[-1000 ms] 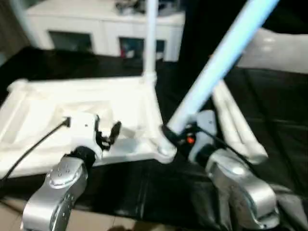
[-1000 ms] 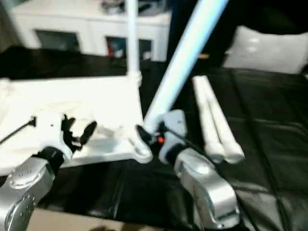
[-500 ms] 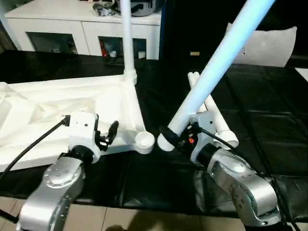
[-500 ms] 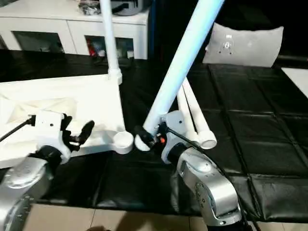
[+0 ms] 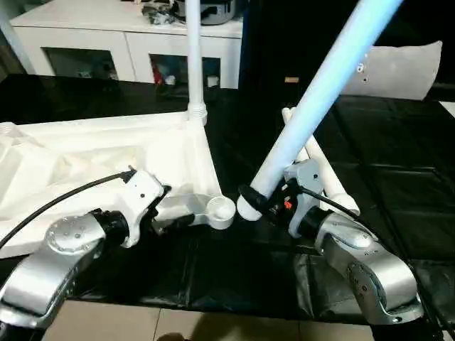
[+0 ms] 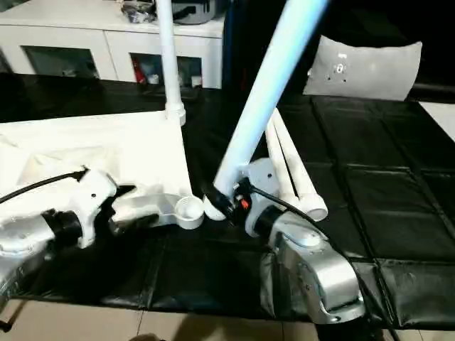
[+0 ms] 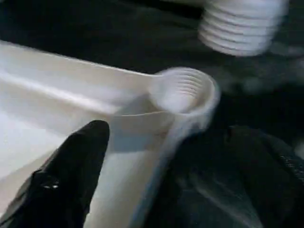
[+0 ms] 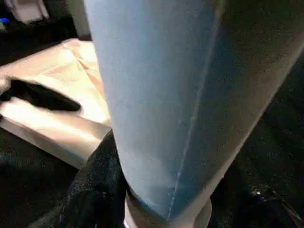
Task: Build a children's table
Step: Insert table leg to table base
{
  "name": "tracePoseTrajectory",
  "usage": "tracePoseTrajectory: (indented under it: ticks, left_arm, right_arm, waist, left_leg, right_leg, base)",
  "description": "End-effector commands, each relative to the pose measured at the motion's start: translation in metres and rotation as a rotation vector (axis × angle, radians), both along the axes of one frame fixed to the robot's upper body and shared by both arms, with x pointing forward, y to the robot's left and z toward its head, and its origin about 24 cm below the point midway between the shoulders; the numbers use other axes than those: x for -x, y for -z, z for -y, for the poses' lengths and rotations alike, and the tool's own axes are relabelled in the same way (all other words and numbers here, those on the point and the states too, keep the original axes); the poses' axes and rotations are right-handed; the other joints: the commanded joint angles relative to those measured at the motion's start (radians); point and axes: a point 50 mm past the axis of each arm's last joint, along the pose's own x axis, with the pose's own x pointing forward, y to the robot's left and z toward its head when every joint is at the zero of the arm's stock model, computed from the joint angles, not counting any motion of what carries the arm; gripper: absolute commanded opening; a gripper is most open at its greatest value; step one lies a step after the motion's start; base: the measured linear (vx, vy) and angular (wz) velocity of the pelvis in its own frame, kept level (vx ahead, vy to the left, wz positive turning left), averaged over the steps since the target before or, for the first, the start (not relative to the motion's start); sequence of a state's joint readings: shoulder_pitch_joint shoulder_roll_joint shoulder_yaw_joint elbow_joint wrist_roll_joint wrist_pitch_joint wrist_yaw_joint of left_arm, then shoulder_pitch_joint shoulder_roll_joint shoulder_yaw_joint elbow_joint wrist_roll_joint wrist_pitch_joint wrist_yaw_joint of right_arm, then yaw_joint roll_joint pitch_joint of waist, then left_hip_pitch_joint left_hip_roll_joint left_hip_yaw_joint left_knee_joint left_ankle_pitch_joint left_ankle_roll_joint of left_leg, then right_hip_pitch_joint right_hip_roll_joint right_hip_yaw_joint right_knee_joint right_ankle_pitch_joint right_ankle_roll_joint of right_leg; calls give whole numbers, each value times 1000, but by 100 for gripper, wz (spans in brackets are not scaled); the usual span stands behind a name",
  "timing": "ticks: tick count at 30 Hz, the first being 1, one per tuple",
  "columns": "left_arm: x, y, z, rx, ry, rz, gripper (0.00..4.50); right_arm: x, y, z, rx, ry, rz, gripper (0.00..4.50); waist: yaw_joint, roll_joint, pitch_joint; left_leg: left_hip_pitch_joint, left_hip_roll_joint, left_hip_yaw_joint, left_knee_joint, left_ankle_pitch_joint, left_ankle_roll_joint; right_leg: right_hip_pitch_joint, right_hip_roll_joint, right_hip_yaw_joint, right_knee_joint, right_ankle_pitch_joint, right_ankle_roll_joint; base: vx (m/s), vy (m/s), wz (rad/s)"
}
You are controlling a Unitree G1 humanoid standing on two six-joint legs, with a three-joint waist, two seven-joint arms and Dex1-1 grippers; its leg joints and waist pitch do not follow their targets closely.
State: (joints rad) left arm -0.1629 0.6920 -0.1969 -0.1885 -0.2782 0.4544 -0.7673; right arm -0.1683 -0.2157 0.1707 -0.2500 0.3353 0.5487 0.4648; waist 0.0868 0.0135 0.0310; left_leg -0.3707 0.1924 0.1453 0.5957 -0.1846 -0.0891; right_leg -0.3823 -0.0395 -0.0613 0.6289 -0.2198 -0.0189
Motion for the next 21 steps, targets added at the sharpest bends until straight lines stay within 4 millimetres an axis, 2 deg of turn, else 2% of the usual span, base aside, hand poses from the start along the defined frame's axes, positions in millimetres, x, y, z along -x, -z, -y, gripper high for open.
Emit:
tracePoseTrajectory:
  ticks: [1,4,5,6,7,9,10,11,12,13,15,17,21]
  left_arm:
    - [-6,4,-5,-50,68,-17,411]
    - [-15,7,-11,-100,115,-39,399]
    - [-19,7,-12,-90,115,-49,399]
    - [-20,7,-12,-89,116,-50,371]
    - [-22,6,-13,-87,118,-52,364]
    - [-33,6,-15,-64,131,-64,364]
    - [-33,6,-15,-64,131,-64,359]
    - [-34,5,-15,-58,133,-68,344]
    - [-36,6,-15,-44,141,-80,327]
    - [-37,7,-14,-37,161,-98,319]
    - [-37,9,-13,-27,189,-135,312]
    - [-39,12,-10,-28,209,-157,281]
    - [-44,17,-9,-64,221,-163,277]
  right_arm:
    - [-2,-4,1,-11,-17,33,190]
    - [0,-4,2,-10,-31,33,190]
    - [1,-4,2,-13,-36,29,190]
    - [1,-4,2,-13,-37,28,190]
    - [1,-4,2,-14,-38,26,190]
    - [2,-3,2,-10,-48,20,190]
    - [2,-3,2,-10,-48,20,190]
    - [2,-3,2,-9,-49,20,190]
    - [2,-2,2,-9,-53,19,190]
    - [2,-2,2,-7,-58,19,190]
    - [2,-1,2,-2,-69,17,190]
    - [3,0,2,4,-79,15,190]
    - [4,1,0,14,-94,11,190]
  waist:
    - [-3,15,-42]
    - [-3,14,-43]
    - [-3,12,-41]
    - [-2,12,-42]
    - [-2,14,-43]
    - [-2,13,-41]
    - [2,15,-45]
    - [0,12,-44]
    - [0,10,-44]
    - [1,13,-44]
    - [0,12,-45]
    - [0,12,-45]
    - [1,12,-45]
  left_leg:
    - [13,27,-5,-78,-215,-33]
    - [16,28,-4,-79,-228,-33]
    - [15,28,-4,-81,-228,-34]
    - [17,28,-4,-79,-228,-36]
    - [17,30,-4,-80,-223,-36]
    - [17,28,-2,-79,-223,-32]
    - [22,30,-2,-77,-226,-36]
    - [12,30,-5,-80,-213,-38]
    - [13,30,-4,-80,-212,-37]
    - [16,30,-3,-78,-214,-35]
    - [16,31,-3,-78,-210,-32]
    - [15,32,-3,-78,-203,-31]
    - [15,33,-3,-78,-207,-29]
  right_leg:
    - [34,-83,57,-81,-153,-104]
    - [35,-85,60,-83,-183,-97]
    - [36,-85,58,-85,-188,-100]
    - [37,-87,59,-83,-189,-102]
    - [36,-87,59,-82,-178,-111]
    - [36,-87,58,-85,-183,-115]
    - [35,-89,60,-83,-184,-117]
    - [43,-91,58,-79,-165,-122]
    - [42,-90,58,-80,-165,-121]
    - [39,-91,59,-80,-171,-122]
    - [39,-92,59,-81,-171,-124]
    - [40,-92,59,-79,-157,-129]
    - [42,-93,59,-80,-159,-133]
  base:
    - [0,0,0]
    - [0,0,0]
    - [0,0,0]
    - [0,0,0]
    - [0,0,0]
    - [0,0,0]
    - [0,0,0]
    - [0,0,0]
    - [0,0,0]
    - [0,0,0]
    - [0,0,0]
    - [0,0,0]
    - [0,0,0]
